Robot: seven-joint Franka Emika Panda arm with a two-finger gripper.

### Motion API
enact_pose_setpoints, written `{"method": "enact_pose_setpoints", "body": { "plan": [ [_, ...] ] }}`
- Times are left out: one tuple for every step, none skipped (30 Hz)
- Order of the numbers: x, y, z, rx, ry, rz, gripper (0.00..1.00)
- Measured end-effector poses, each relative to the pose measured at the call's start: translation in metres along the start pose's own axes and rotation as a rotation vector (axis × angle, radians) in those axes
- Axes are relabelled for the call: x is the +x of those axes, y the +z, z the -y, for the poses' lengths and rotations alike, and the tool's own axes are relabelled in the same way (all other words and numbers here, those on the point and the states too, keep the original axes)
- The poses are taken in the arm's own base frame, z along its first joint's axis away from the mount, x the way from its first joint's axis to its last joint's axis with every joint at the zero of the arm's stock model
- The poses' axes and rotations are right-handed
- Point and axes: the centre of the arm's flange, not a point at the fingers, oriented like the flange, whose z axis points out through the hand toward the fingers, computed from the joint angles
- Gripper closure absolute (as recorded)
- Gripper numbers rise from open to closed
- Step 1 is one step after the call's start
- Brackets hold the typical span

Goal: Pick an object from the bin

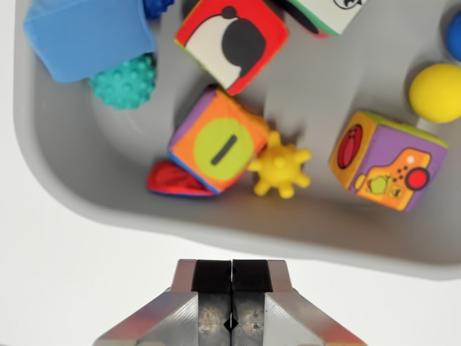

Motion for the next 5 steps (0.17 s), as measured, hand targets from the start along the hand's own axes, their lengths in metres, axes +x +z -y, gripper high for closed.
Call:
{"method": "enact_pose_setpoints", "body": {
  "plan": [
    [0.0, 0.0, 0.0, 0.0, 0.0, 0.0, 1.0],
    [0.0, 0.0, 0.0, 0.0, 0.0, 0.0, 1.0],
    [0.0, 0.0, 0.0, 0.0, 0.0, 0.0, 1.0],
    [0.0, 0.0, 0.0, 0.0, 0.0, 0.0, 1.0],
    [0.0, 0.0, 0.0, 0.0, 0.0, 0.0, 1.0]
  ]
}}
